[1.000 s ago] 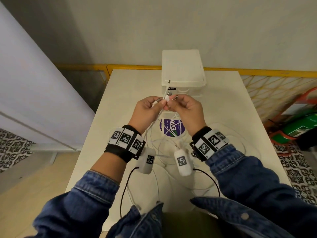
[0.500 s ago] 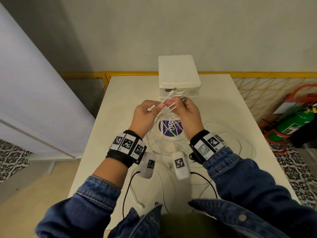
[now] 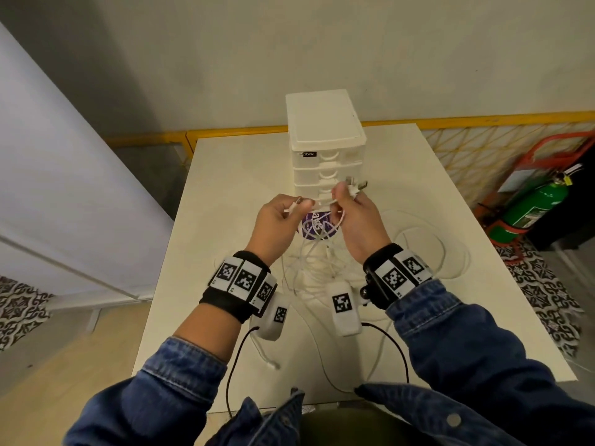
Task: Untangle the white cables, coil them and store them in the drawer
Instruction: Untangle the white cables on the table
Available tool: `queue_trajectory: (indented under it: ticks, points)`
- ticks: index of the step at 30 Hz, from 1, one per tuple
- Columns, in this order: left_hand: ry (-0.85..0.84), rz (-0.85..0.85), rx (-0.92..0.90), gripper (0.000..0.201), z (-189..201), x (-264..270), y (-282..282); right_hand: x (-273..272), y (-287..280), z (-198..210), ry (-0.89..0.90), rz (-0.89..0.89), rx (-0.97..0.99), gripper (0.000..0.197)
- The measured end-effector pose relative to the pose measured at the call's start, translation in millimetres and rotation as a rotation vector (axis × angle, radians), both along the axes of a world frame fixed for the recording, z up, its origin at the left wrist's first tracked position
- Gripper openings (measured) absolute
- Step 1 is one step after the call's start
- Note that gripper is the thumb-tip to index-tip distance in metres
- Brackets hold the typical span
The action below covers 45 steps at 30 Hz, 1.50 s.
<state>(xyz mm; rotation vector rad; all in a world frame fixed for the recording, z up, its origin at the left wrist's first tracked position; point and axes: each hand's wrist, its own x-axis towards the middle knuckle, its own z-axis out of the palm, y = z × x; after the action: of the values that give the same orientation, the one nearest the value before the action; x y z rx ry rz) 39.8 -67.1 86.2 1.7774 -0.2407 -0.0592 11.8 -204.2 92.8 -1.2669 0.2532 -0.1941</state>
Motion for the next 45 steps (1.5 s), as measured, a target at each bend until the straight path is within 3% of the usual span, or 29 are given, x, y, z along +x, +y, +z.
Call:
queue_trajectory:
  ticks: [4,6,10,13,19,23,26,28,32,35,40,43,45]
  points:
    - [-0.023,0.101,-0.007,0.027,7.4,5.9,4.7,-0.2,-19.1,4.4,-0.075,-0.068,0.085,0.020]
    - [-0.016,0.094,-0.062,0.029,17.8,6.6,1.3,-2.2,-23.1,7.3,-0.119,-0.005,-0.021,0.019]
    - [-0.005,-0.001,-0.110,0.027,40.0,2.7,-20.7,-3.1,-20.6,6.4,-0.128,0.172,-0.412,0.016]
    - [0.082,-0.049,-0.151,0.026,48.2,-1.0,-36.2,-1.7,-22.6,10.3,-0.139,0.267,-0.515,0.011]
    - [0.147,-0.146,-0.081,0.019,49.4,-5.3,-56.2,-8.7,-28.7,13.8,-0.131,0.373,-0.417,0.021]
    - [0.178,-0.171,-0.076,0.047,46.2,-3.4,-59.7,-5.7,-33.2,14.2,-0.032,0.340,-0.277,0.011]
    - [0.133,-0.172,-0.048,0.057,43.9,-3.1,-62.5,-1.4,-39.2,14.7,0.027,0.388,-0.262,0.024]
    - [0.032,-0.195,0.068,0.049,42.8,-2.6,-64.5,-1.1,-42.6,16.2,-0.033,0.463,-0.309,0.032]
    - [-0.203,-0.089,0.414,0.030,32.5,0.8,-66.0,2.7,-49.3,12.5,-0.029,0.533,-0.323,0.083]
    - [-0.080,-0.167,0.224,0.016,36.0,-2.2,-66.7,3.7,-52.9,14.6,-0.004,0.537,-0.370,0.090]
    - [-0.022,-0.214,0.184,0.012,42.9,1.1,-65.4,6.2,-52.2,11.6,0.054,0.526,-0.374,0.113]
    - [-0.053,-0.169,0.124,0.015,41.4,2.0,-64.6,10.5,-53.5,8.7,0.020,0.512,-0.374,0.109]
    - [-0.042,-0.134,0.049,0.014,41.4,1.4,-65.7,12.1,-53.5,7.4,-0.008,0.494,-0.356,0.096]
